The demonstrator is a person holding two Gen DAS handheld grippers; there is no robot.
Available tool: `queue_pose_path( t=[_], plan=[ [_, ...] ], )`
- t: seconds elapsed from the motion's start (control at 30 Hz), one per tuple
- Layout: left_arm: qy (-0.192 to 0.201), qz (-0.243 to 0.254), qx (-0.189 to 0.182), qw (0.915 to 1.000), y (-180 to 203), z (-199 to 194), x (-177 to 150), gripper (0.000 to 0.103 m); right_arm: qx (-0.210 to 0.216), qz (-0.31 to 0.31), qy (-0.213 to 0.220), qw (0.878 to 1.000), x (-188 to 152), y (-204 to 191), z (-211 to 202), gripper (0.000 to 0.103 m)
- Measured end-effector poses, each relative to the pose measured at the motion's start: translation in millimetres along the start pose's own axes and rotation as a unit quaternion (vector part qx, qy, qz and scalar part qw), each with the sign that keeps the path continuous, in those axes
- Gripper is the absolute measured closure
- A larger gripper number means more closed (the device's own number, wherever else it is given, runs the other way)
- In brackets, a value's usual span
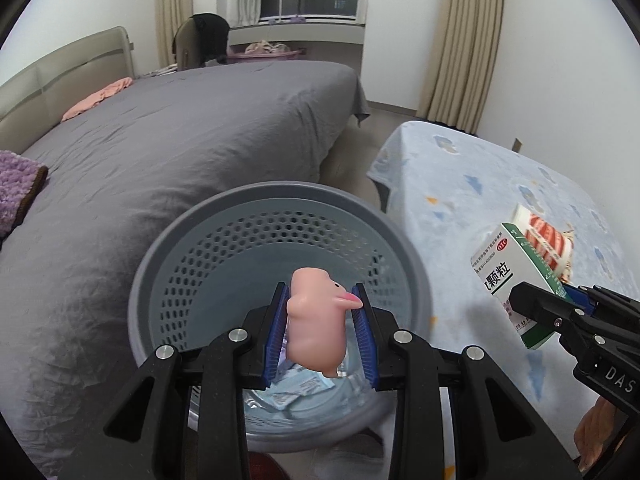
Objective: Collect trash
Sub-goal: 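Open both tools to drop the pig toy and carton into the wastebasket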
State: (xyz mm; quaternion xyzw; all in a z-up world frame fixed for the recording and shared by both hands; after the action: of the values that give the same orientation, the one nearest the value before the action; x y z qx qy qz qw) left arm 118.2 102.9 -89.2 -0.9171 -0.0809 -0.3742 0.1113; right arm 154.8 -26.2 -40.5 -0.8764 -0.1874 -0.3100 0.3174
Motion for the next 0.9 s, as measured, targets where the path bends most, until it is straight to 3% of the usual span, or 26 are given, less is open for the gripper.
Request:
queue_pose_path(
  t=[0.37, 0.63, 0.77, 0.9],
  plan=[
    [-0.036, -0.033, 0.038, 0.9981, -43, 34, -1, 0.071, 0.038, -0.025, -0.038, 0.998, 19, -28, 64, 0.074],
    [-0.048, -0.041, 0.045, 0.9970, -52, 42, -3, 0.070, 0.042, -0.031, -0.046, 0.998, 23, -33, 81, 0.074],
    [-0.046, -0.046, 0.054, 0.9964, -56, 41, -3, 0.043, 0.040, -0.031, -0.046, 0.998, 22, -32, 83, 0.069],
    [-0.045, -0.049, 0.057, 0.9962, -59, 40, -3, 0.042, 0.035, -0.031, -0.045, 0.998, 21, -32, 82, 0.069]
  ],
)
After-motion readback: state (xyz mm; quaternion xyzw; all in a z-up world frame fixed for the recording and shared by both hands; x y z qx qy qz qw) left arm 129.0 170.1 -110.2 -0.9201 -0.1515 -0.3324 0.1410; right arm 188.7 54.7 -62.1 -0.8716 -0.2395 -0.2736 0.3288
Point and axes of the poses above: each gripper's, at about its wrist camera, not at the fingertips, and z roughly the way its jaws point, y to its right, x to its top, the point moved 9 cm from there along z, roughly the way its jaws point, and after that the axes turned 14 degrees about x, right-handed, at the moved point
